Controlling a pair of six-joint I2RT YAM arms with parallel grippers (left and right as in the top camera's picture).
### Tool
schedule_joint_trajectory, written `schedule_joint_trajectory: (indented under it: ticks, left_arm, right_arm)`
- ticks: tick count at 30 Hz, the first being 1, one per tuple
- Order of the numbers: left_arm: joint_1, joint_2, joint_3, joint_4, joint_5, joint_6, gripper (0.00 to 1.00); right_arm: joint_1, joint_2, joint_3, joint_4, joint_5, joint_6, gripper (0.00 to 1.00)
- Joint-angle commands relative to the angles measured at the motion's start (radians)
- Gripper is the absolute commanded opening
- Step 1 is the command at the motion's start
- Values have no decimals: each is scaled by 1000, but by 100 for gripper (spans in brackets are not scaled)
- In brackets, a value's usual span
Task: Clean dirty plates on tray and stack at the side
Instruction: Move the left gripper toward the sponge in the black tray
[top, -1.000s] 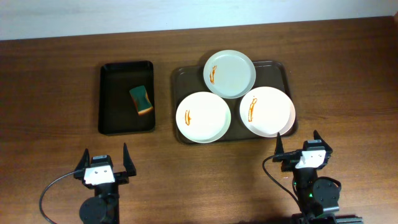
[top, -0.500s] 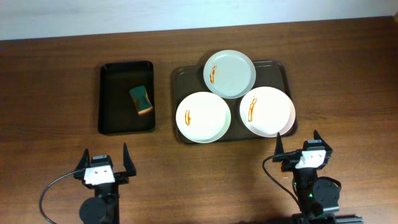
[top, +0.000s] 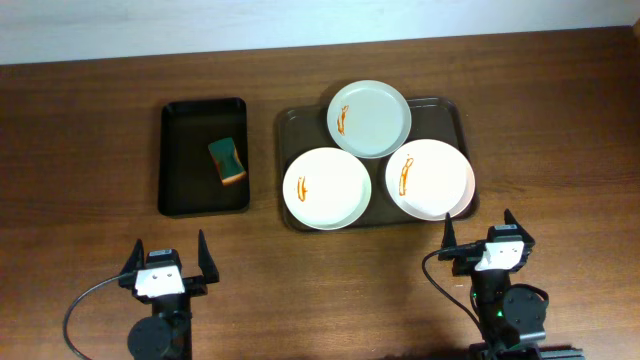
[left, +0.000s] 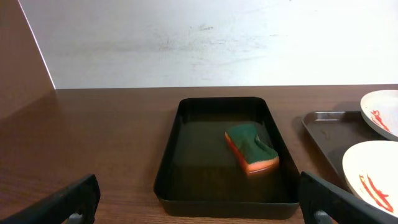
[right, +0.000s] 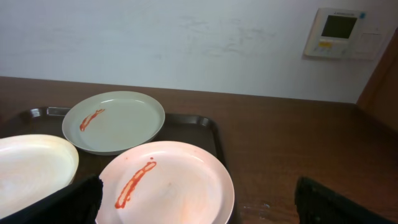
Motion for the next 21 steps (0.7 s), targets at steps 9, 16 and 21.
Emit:
schedule_joint_trajectory:
  ticks: [9, 16, 21]
  left_arm:
    - [-5, -8, -3, 9, 1, 19, 99]
    - [-5, -8, -3, 462, 394, -2, 99]
    - [-5, 52, 116, 560, 393, 74, 99]
  right_arm:
    - [8, -5, -5, -5, 27, 3, 98]
    - [8, -5, -5, -5, 27, 3, 98]
    - [8, -5, -5, -5, 27, 3, 98]
